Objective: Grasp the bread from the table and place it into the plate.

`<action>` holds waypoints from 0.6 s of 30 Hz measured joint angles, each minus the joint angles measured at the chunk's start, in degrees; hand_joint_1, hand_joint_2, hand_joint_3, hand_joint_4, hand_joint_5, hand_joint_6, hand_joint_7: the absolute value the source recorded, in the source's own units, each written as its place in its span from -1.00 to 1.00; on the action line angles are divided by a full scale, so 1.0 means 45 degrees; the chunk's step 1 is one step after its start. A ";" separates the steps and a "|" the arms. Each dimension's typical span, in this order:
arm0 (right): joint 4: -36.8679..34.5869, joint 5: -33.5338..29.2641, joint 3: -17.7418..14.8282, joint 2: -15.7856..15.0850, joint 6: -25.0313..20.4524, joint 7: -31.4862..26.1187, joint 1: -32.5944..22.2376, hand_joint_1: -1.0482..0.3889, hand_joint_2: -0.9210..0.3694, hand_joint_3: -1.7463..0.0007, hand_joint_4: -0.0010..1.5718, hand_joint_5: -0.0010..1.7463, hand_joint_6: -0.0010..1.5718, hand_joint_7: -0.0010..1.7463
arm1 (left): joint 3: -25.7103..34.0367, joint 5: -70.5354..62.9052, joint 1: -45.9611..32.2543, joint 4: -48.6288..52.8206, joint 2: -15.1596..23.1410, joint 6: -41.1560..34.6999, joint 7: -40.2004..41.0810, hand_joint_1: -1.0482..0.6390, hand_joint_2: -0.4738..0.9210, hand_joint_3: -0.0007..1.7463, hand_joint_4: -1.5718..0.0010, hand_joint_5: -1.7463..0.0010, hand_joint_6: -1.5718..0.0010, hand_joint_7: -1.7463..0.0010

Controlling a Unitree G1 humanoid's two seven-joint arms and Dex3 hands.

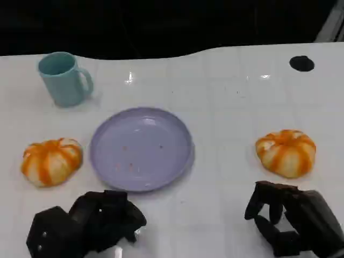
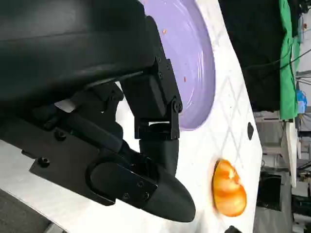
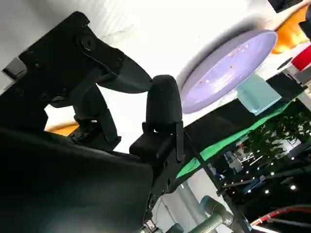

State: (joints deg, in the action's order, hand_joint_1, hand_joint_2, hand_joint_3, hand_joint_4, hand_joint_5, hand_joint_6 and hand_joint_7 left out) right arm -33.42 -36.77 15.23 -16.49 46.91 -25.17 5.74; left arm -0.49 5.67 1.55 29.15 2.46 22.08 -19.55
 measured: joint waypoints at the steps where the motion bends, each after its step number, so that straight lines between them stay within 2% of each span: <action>1: 0.0004 0.0010 0.0000 0.0000 -0.0001 0.0002 0.0000 0.12 -0.14 -0.47 0.01 1.00 -0.12 0.70 | 0.0001 -0.0001 0.0000 0.0000 0.0000 0.0000 0.0000 -1.00 0.91 -0.99 -0.09 -0.74 -0.61 0.09; 18: 0.0086 0.0032 -0.0002 0.0000 -0.0043 0.0005 -0.0001 0.13 -0.15 -0.47 0.00 1.00 -0.13 0.67 | 0.0005 -0.0002 0.0000 -0.0015 0.0004 -0.0025 0.0000 -1.00 0.91 -0.99 -0.08 -0.74 -0.60 0.08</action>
State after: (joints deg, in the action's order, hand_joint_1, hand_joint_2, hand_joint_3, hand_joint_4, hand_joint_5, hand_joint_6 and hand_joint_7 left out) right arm -33.03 -36.63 15.23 -16.49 46.72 -25.15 5.74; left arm -0.47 5.66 1.55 29.09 2.48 21.97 -19.55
